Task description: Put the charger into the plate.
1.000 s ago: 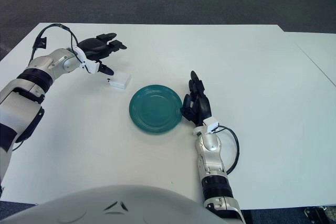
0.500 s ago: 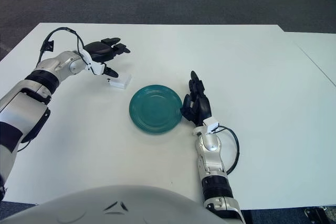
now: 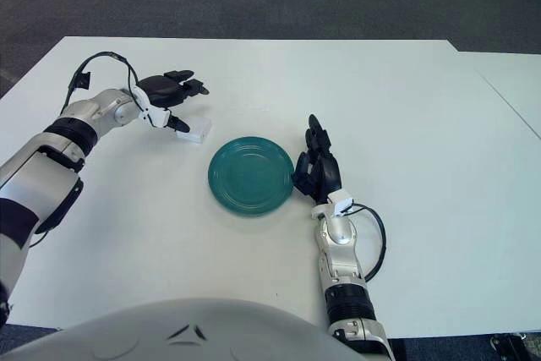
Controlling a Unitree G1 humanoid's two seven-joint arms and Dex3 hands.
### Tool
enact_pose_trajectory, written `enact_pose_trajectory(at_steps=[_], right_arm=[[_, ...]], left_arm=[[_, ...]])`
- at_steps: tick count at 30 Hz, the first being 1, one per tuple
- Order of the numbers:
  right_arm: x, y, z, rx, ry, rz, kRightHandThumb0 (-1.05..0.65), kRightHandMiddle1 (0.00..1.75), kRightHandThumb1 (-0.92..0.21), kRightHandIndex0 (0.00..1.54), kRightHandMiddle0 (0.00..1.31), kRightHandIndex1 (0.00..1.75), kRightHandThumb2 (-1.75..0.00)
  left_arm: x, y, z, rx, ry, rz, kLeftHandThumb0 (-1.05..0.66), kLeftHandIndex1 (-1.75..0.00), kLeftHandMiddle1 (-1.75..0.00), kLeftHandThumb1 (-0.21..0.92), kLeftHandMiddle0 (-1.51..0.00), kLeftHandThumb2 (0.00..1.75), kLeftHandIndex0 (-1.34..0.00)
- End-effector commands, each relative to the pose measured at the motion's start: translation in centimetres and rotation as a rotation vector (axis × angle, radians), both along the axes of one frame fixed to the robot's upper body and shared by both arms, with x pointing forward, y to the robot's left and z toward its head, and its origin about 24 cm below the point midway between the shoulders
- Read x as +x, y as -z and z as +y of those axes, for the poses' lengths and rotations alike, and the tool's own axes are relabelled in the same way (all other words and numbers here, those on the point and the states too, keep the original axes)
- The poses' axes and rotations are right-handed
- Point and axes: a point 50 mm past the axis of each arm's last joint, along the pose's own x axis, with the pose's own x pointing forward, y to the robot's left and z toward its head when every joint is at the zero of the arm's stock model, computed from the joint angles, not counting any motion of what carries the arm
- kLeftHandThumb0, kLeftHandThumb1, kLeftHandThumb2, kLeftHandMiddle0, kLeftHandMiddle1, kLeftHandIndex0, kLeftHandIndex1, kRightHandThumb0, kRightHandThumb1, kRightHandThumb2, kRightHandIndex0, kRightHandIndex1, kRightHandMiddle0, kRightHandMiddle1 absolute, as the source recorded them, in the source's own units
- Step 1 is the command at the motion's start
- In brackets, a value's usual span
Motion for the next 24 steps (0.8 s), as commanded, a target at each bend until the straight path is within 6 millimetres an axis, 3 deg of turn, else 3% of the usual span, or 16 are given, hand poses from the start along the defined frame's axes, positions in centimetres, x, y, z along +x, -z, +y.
enact_pose_trajectory(at_steps=[1,24], right_arm=[[-3.3,3.5,-0.7,-0.002,0.032,0.169,-0.93,0.1,-0.92,0.02,0.0,0.0,-0.98],[-3.5,3.4,-1.0,0.0,0.049,0.179,-0.93,0.1,-0.92,0.02,0.0,0.0,-0.98]], left_arm=[[-0.4,1.2,0.4,0.019,-0.013,0.02,-1.05,-0.87,-0.01,0.92,-0.11,0.31,0.0],[-1.1,2.7,1.6,0.088,-0.024,0.053,-1.05,-0.87,-0.01,0.92,-0.13,0.32,0.0]])
